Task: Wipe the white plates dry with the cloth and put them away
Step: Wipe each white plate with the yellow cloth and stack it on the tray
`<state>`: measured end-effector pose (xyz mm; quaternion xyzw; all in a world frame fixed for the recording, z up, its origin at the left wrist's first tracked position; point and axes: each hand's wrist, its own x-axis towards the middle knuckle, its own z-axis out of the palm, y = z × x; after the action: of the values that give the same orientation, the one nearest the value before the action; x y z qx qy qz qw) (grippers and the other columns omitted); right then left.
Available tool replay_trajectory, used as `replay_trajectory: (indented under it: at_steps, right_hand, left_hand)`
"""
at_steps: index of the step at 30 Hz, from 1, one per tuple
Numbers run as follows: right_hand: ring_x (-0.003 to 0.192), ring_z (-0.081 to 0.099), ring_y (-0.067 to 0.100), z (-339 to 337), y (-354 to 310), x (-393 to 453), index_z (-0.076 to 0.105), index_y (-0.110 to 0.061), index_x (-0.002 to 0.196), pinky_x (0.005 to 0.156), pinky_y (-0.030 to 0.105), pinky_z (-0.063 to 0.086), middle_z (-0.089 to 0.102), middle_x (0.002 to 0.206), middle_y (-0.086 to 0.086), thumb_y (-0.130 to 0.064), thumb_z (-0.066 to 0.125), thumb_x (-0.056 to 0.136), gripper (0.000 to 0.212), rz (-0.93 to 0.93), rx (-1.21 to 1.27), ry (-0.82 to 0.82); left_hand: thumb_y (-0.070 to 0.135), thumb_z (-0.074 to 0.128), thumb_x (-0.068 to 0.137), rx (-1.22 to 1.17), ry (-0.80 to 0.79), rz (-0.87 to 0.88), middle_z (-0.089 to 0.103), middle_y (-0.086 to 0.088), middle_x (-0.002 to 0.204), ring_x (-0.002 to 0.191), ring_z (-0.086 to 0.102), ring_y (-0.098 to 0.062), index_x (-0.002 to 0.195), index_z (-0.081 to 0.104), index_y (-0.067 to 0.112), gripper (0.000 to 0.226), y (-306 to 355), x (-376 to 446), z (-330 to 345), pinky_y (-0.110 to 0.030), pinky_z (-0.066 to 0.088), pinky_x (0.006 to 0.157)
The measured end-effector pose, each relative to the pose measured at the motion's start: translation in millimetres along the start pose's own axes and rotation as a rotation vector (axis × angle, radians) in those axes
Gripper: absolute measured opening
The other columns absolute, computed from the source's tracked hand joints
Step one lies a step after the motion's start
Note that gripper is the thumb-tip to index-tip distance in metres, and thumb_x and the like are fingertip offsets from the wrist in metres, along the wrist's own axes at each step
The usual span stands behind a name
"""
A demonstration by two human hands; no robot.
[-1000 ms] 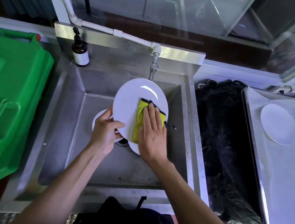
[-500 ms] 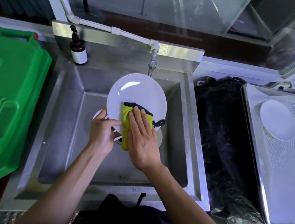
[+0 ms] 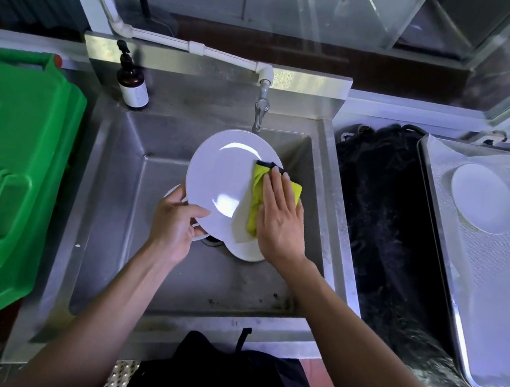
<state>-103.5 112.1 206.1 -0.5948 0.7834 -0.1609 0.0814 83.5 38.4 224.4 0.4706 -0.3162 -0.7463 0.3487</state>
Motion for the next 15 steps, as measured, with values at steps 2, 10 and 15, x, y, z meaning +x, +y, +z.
replay_trajectory:
  at_steps: [2,10,15]
  right_hand:
    - [0.157,0.002,0.023,-3.7,2.8,8.4,0.017,-0.012,0.161,0.119,0.053,0.026,0.007,0.17,0.001,-0.023,0.03,0.106,0.057,-0.018,-0.031,0.0]
    - [0.157,-0.007,0.018,-19.7,-2.8,25.3,0.015,-0.017,0.162,0.124,0.054,0.014,0.0,0.171,-0.004,-0.023,0.029,0.108,0.056,-0.206,-0.038,-0.065]
    - [0.157,0.002,0.021,-18.0,-17.8,20.5,0.022,-0.013,0.161,0.124,0.049,0.016,0.011,0.17,-0.001,-0.02,0.036,0.107,0.056,-0.421,-0.035,-0.038]
  left_hand:
    - [-0.002,0.061,0.06,0.008,-0.018,-0.018,0.07,-0.005,0.104,0.087,0.062,-0.033,0.104,0.075,0.025,0.053,0.6,-1.6,0.3,-0.057,0.058,0.077]
    - [0.001,0.063,0.062,0.097,-0.117,-0.076,0.07,-0.006,0.105,0.084,0.064,-0.031,0.105,0.074,0.026,0.051,-0.1,-3.8,-5.4,-0.045,0.057,0.064]
    - [0.004,0.063,0.063,0.166,-0.185,-0.114,0.071,-0.003,0.104,0.091,0.066,-0.028,0.109,0.073,0.029,0.054,-1.1,-7.3,-4.6,-0.041,0.053,0.069]
